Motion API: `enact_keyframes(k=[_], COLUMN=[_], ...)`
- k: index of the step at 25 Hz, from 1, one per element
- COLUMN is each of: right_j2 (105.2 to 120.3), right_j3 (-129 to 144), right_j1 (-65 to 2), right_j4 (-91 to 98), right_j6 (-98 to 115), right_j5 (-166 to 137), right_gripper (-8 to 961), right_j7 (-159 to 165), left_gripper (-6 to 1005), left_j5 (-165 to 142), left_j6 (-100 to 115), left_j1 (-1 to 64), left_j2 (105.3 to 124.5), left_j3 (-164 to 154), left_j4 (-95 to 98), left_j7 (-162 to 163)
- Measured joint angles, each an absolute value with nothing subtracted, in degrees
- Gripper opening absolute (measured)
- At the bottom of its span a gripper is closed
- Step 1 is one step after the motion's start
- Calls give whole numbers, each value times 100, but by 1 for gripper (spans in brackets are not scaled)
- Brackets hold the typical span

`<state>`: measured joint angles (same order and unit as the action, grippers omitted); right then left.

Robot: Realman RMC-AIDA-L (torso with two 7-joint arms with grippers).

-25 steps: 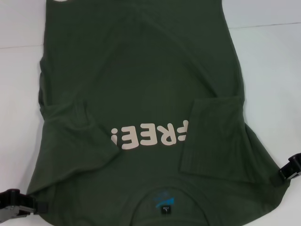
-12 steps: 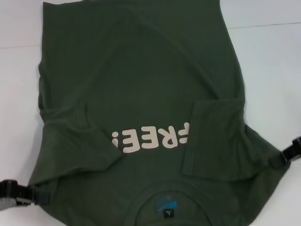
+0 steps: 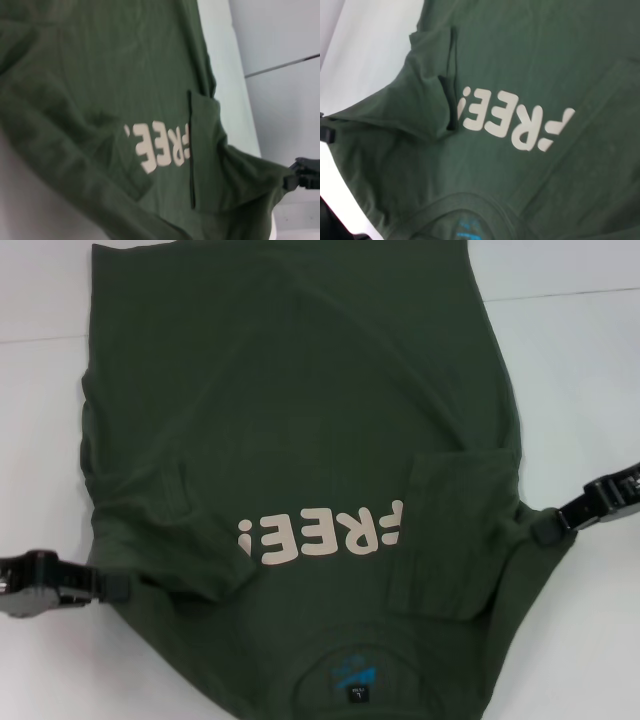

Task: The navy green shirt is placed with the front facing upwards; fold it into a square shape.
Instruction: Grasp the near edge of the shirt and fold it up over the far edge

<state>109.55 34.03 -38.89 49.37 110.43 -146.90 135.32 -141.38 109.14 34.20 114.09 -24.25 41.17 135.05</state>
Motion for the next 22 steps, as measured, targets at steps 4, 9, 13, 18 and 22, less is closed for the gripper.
enact_keyframes(k=[4,9,13,18,22], right_j2=[10949,10904,10848,10745,10686], right_j3=[3418,3406,3386,3222,3171], right_j1=[-4013,-4070,-4104,-4145,-4192], right_j4=[4785,4767,4794,4789,4761], right_j6=[10924,10847,10802,10716,10551], right_j5=[-14687,-14687,-14683,-14676,-14622], right_gripper=[36,36,36,36,36], right_j7=[13527,13548,13573,13586,13612], left_gripper=[43,44,44,45,45], left_j5=[-13956,-13774,-13755,-13745,-13606], left_j6=[10756,10507,10217,9773,9453], left_j1=[3509,3570,3656,3810,3959], left_j2=[11369,11336,11331,11370,11378], left_j3=[-2425,-2364,-2303,-2292,-2301], left_j4=[3966,3904,3816,3606,3418], left_j7=[13512,13581,13630,13632,13632])
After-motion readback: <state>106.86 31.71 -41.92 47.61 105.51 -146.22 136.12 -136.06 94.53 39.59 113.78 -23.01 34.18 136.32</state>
